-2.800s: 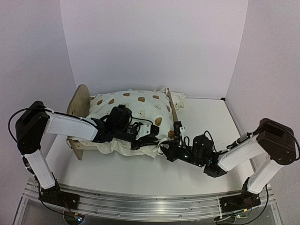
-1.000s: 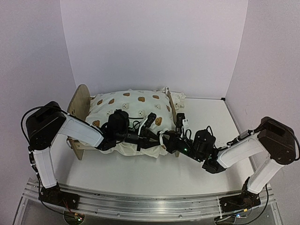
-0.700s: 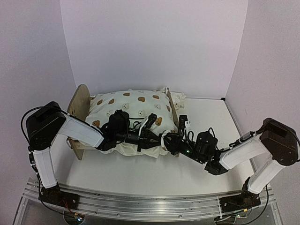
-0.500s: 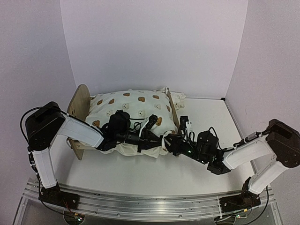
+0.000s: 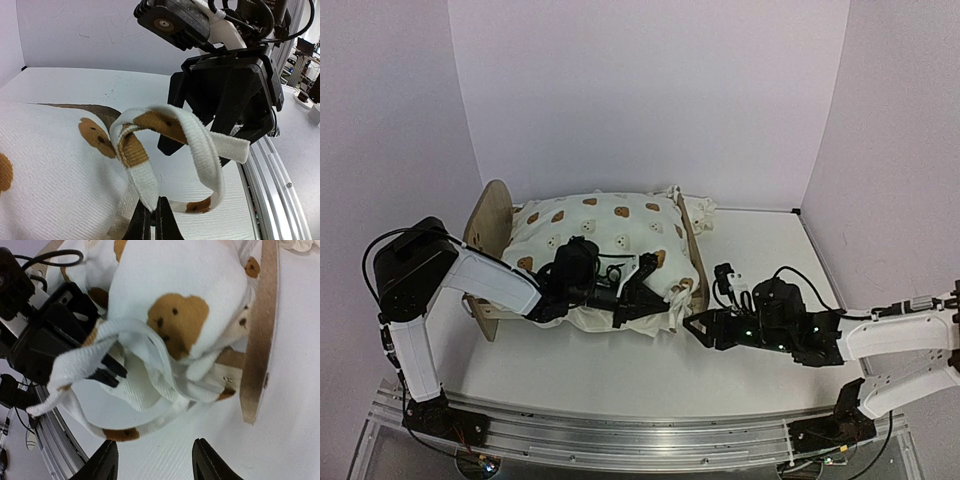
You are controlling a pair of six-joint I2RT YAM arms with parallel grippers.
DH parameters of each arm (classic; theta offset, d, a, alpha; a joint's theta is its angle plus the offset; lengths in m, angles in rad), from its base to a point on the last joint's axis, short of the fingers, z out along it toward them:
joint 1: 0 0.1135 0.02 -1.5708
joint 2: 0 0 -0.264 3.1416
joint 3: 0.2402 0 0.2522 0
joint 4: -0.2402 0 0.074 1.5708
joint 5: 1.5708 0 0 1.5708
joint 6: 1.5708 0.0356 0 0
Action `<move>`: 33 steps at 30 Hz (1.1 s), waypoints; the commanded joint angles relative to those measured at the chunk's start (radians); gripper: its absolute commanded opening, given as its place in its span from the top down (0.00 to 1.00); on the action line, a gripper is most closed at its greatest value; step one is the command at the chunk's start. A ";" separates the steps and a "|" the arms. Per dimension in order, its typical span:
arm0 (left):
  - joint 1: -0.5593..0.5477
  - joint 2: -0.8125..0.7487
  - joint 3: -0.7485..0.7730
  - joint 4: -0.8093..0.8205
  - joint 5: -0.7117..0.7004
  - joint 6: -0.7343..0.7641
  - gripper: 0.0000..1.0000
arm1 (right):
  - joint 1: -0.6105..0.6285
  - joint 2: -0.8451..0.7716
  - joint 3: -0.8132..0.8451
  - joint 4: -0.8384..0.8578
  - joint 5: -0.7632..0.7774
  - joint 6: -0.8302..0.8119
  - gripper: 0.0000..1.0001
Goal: Set up the pet bed
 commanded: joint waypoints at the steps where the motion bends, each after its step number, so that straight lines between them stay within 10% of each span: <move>1: -0.017 -0.013 -0.005 -0.030 -0.011 0.086 1.00 | 0.005 -0.093 0.000 -0.268 -0.045 0.004 0.49; 7: -0.029 -0.012 0.004 -0.032 -0.023 0.108 1.00 | 0.005 -0.135 0.041 -0.276 -0.119 0.059 0.46; 10: -0.029 -0.017 0.009 -0.039 -0.027 0.112 1.00 | 0.005 -0.131 0.082 -0.271 -0.142 0.142 0.15; 12: -0.030 -0.018 0.008 -0.041 -0.027 0.114 1.00 | 0.006 -0.125 0.099 -0.239 -0.151 0.191 0.14; 33: -0.040 -0.033 -0.003 -0.034 -0.034 0.128 1.00 | 0.006 0.002 0.163 -0.136 -0.189 0.243 0.72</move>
